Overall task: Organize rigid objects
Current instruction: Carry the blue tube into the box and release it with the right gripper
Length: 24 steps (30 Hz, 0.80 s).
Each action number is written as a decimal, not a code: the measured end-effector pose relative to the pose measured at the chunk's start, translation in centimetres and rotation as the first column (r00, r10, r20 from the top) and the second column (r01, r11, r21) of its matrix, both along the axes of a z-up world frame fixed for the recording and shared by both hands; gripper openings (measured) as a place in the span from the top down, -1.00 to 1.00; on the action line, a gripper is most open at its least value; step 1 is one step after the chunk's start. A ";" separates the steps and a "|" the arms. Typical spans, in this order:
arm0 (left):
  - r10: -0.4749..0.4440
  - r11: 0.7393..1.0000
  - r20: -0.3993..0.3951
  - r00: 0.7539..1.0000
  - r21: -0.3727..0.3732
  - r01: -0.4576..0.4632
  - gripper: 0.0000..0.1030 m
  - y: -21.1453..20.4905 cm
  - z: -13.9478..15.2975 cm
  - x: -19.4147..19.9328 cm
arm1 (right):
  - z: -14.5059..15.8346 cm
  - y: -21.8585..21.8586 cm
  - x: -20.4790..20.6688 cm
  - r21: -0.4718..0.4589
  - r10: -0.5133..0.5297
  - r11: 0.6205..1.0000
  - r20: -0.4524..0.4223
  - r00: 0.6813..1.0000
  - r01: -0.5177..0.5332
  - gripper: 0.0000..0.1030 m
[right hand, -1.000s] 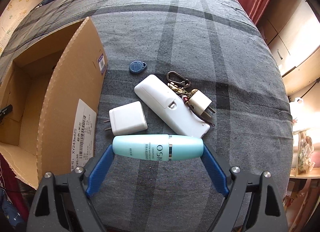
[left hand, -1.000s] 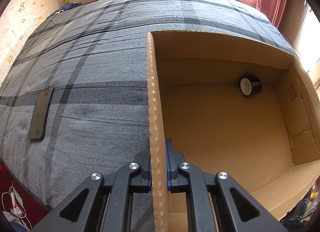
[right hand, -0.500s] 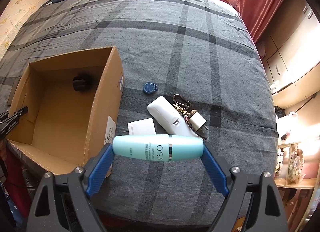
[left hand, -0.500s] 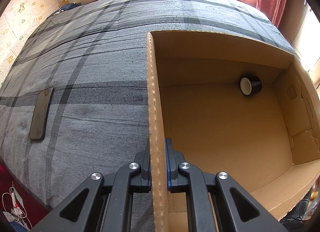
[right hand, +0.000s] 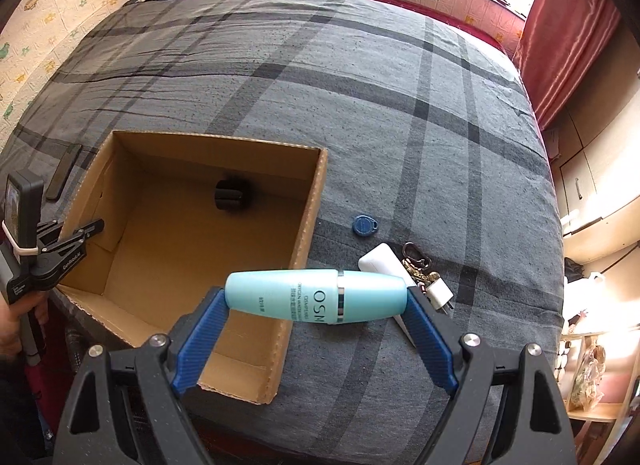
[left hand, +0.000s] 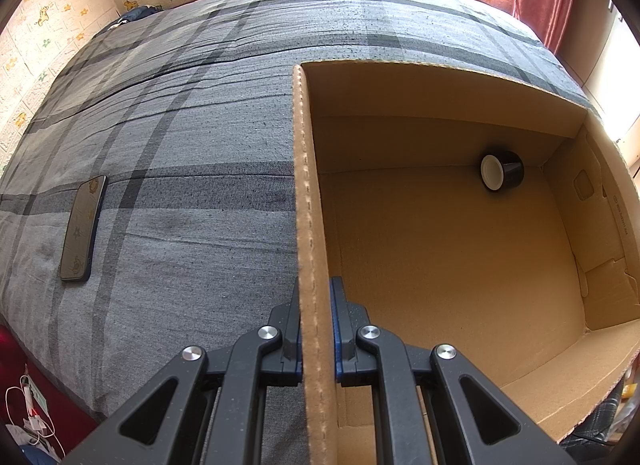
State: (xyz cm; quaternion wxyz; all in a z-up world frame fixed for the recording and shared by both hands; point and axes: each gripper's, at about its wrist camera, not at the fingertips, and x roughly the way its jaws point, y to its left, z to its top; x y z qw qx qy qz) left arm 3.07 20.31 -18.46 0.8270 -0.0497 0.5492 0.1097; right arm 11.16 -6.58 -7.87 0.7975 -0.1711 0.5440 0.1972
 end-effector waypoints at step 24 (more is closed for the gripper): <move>0.005 1.000 -0.004 1.000 0.001 -0.005 0.80 0.0 -0.2 0.1 | -8.5 12.0 0.2 -0.025 0.112 0.993 -0.113 0.987 -0.116 -0.75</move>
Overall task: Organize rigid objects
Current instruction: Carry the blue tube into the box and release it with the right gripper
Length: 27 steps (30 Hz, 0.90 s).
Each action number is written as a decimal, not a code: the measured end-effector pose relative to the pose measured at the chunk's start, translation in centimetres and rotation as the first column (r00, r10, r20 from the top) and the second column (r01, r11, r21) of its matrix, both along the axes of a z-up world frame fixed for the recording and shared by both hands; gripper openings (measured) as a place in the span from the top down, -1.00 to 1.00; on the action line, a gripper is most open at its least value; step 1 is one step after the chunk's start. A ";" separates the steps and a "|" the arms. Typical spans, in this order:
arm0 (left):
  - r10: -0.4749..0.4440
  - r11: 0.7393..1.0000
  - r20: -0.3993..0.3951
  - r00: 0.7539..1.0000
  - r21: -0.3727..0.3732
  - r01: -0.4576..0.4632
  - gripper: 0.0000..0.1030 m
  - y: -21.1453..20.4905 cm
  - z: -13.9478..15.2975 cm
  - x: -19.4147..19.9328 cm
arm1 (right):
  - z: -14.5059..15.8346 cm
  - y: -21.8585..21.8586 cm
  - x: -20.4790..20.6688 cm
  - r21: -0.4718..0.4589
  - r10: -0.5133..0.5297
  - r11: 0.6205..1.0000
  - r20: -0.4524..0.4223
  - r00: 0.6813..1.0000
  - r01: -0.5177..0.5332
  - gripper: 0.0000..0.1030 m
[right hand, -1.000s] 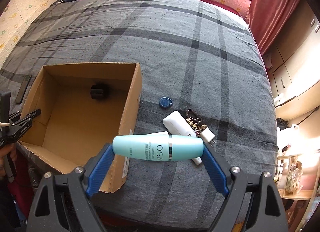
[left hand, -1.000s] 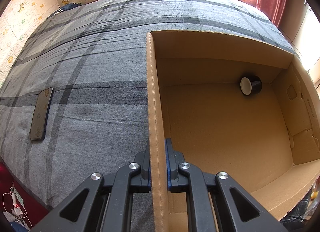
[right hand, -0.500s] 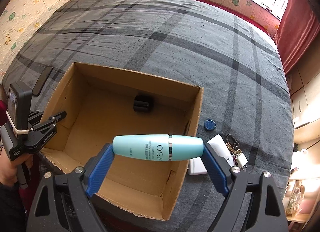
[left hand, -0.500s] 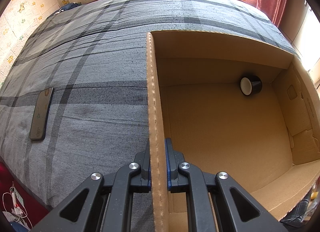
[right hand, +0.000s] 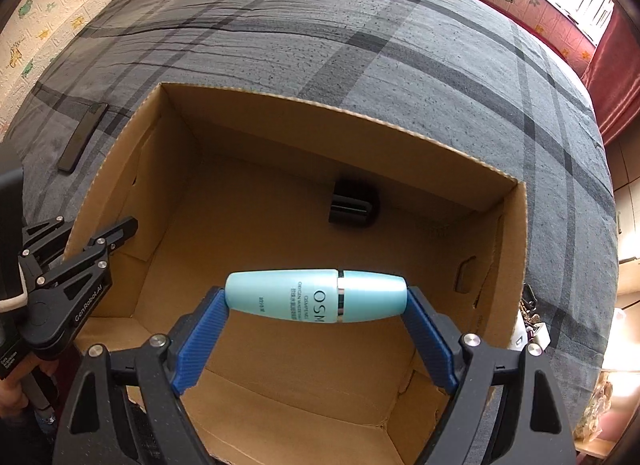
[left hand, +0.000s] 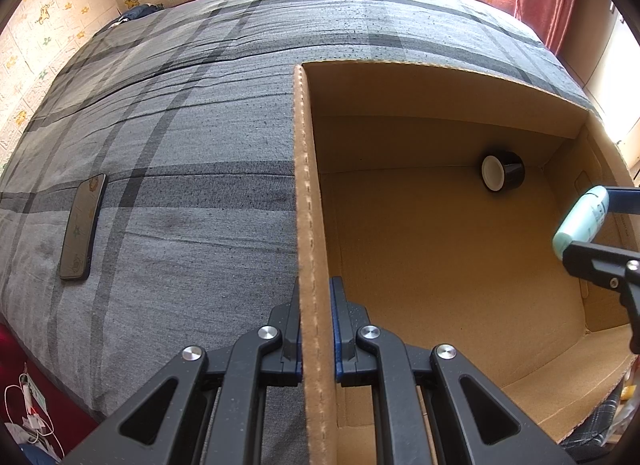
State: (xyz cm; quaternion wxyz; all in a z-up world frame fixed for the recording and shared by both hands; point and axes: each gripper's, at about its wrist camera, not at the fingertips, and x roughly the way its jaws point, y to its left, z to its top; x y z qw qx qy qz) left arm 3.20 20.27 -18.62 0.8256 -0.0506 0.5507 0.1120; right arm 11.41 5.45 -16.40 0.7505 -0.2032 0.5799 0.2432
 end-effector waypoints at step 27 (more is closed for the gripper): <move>0.003 1.000 -0.006 1.000 0.005 -0.003 0.80 0.0 0.0 0.1 | -3.0 2.3 0.1 -0.027 -0.019 0.999 -0.019 1.000 0.019 -0.99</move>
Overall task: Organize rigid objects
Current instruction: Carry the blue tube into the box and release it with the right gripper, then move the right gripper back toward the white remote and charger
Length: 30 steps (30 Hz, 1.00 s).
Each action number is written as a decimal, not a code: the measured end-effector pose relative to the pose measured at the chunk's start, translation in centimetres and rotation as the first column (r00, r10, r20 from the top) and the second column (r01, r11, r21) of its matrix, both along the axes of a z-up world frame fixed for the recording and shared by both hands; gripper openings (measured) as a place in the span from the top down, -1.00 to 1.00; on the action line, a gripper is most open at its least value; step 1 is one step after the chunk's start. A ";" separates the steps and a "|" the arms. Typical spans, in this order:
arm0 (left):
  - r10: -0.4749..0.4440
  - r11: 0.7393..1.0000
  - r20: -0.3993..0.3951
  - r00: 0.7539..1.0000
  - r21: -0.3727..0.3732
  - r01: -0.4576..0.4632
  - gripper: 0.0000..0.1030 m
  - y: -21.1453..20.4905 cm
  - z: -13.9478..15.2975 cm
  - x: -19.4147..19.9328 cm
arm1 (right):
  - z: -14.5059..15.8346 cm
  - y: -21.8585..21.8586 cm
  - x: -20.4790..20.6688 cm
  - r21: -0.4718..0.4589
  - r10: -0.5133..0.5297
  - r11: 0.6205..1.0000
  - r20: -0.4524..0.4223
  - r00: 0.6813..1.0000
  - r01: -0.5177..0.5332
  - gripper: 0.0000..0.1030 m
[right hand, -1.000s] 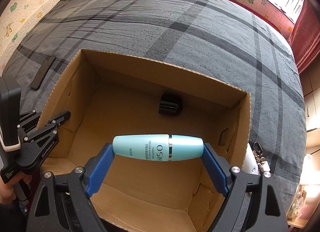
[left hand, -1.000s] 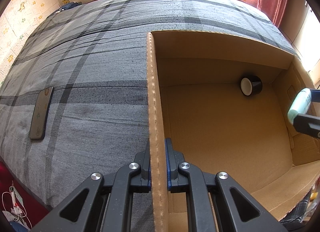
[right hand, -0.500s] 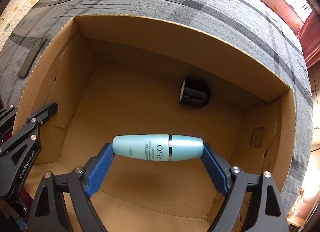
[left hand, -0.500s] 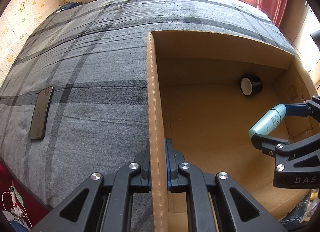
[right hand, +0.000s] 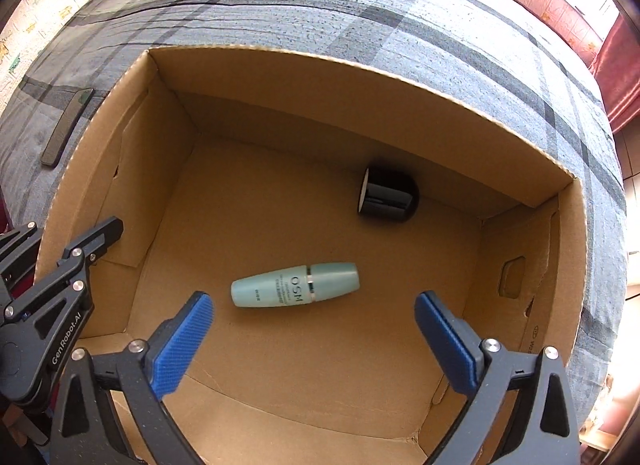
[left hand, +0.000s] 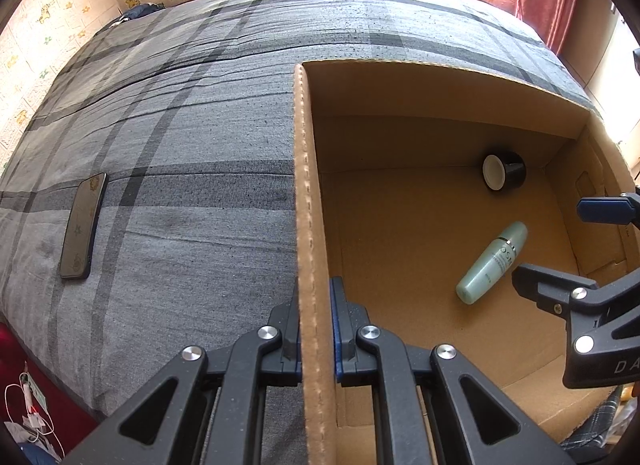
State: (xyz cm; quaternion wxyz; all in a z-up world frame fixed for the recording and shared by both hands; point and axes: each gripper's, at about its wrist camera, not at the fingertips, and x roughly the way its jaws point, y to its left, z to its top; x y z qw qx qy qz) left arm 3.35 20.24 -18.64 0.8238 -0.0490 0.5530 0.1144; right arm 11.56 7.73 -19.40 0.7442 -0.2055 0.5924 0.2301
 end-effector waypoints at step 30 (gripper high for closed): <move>0.001 1.000 -0.003 1.000 0.003 -0.001 0.80 -0.2 0.2 0.1 | 11.6 -12.7 2.0 0.074 -0.197 0.980 0.177 0.964 0.187 -0.99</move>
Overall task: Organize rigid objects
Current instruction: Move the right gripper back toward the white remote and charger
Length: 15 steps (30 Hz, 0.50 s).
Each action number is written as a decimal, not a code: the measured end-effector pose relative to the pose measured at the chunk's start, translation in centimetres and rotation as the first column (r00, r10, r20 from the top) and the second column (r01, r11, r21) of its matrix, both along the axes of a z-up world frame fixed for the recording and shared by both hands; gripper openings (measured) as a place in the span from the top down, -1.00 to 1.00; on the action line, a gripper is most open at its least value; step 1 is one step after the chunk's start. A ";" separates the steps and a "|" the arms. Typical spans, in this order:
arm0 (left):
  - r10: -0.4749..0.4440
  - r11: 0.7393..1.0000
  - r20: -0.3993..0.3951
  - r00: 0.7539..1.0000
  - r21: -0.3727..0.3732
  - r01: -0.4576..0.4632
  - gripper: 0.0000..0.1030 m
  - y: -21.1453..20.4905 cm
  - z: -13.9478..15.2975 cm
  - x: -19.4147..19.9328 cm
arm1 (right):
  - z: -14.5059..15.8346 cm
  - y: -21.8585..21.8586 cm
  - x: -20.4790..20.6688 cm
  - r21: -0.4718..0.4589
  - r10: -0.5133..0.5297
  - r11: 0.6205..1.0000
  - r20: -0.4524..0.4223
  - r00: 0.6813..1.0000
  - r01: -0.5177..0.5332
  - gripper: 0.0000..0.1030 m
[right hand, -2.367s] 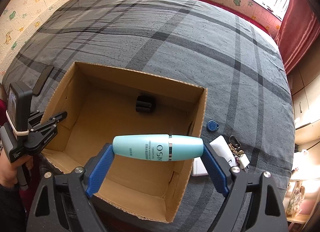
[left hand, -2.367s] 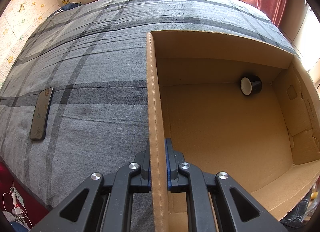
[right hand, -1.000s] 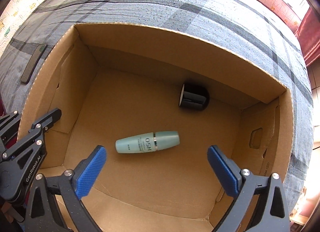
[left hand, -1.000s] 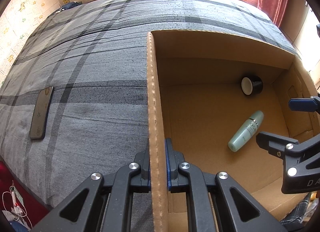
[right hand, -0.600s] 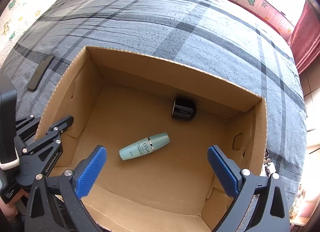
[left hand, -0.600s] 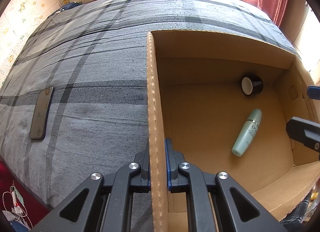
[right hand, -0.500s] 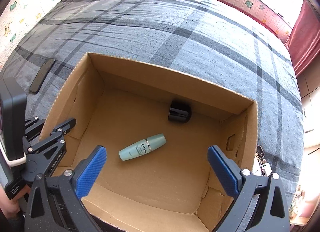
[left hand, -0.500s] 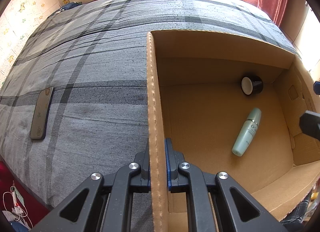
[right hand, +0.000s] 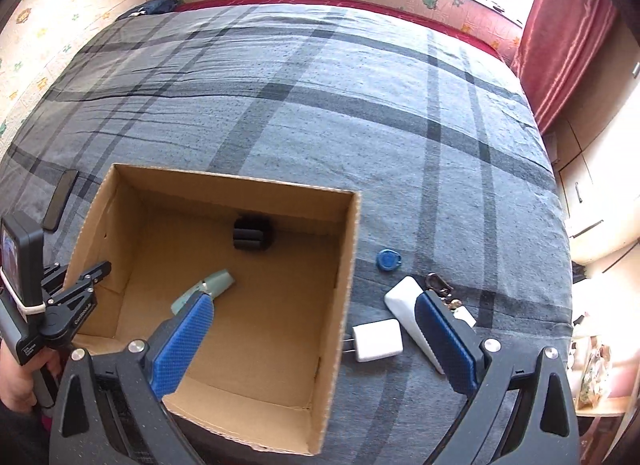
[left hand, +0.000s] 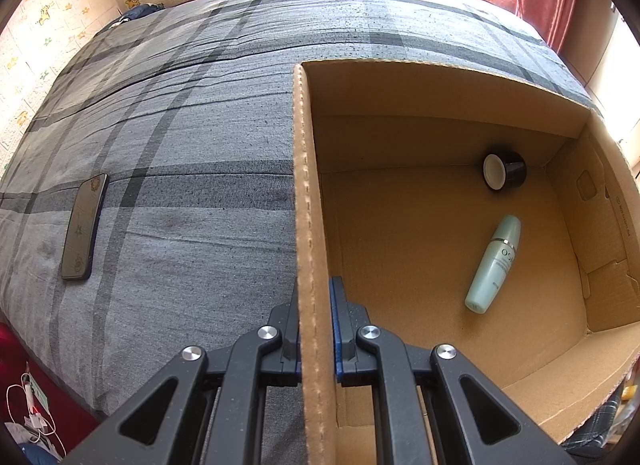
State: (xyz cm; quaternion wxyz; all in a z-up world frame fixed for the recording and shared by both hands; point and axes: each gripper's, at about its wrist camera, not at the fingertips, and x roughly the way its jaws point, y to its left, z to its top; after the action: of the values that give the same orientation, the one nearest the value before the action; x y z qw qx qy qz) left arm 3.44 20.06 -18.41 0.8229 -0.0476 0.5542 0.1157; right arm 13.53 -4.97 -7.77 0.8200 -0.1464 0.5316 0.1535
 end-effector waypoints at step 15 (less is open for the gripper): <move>-0.001 1.000 -0.001 1.000 0.001 0.001 0.80 -0.1 0.0 0.0 | -4.0 -13.6 4.8 -0.072 -0.259 0.964 -0.030 0.965 0.257 -0.99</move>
State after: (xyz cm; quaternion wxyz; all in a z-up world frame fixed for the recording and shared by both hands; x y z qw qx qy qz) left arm 3.46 20.00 -18.37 0.8228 -0.0469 0.5545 0.1156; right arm 18.31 -18.56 -11.79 0.8172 -0.1004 0.5667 0.0302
